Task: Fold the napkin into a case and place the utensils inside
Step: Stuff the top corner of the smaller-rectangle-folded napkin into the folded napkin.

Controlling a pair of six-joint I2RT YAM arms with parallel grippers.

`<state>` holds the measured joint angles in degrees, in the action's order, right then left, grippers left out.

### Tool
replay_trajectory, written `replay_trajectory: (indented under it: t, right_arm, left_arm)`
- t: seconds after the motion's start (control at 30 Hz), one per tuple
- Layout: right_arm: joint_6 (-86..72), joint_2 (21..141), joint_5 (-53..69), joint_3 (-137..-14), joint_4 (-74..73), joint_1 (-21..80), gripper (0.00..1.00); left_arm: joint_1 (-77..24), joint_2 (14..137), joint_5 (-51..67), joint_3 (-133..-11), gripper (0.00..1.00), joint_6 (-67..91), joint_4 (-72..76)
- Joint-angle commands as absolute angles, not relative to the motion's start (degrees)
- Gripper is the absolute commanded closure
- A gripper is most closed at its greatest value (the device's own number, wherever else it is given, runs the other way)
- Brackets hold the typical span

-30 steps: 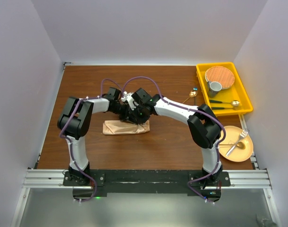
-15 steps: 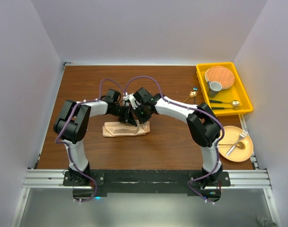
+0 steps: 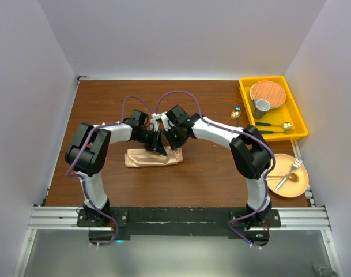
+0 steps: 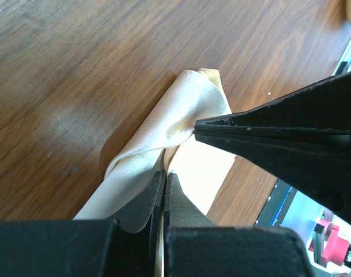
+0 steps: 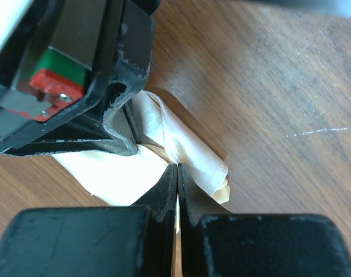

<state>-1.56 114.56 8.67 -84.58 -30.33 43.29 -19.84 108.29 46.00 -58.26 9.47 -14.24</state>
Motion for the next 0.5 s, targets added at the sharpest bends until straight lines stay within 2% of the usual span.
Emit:
replay_trajectory:
  t: [0.0,0.47]
  right_arm:
    - [-3.16,111.01,10.02,-83.67,-28.65,42.89,1.0]
    - [-2.72,110.21,10.11,-81.83,-28.04,42.8,1.0]
  left_arm:
    - [-21.01,106.35,43.95,-57.57,1.0,5.89,-13.89]
    - [-20.65,100.72,42.72,-55.19,1.0,9.67,-10.45]
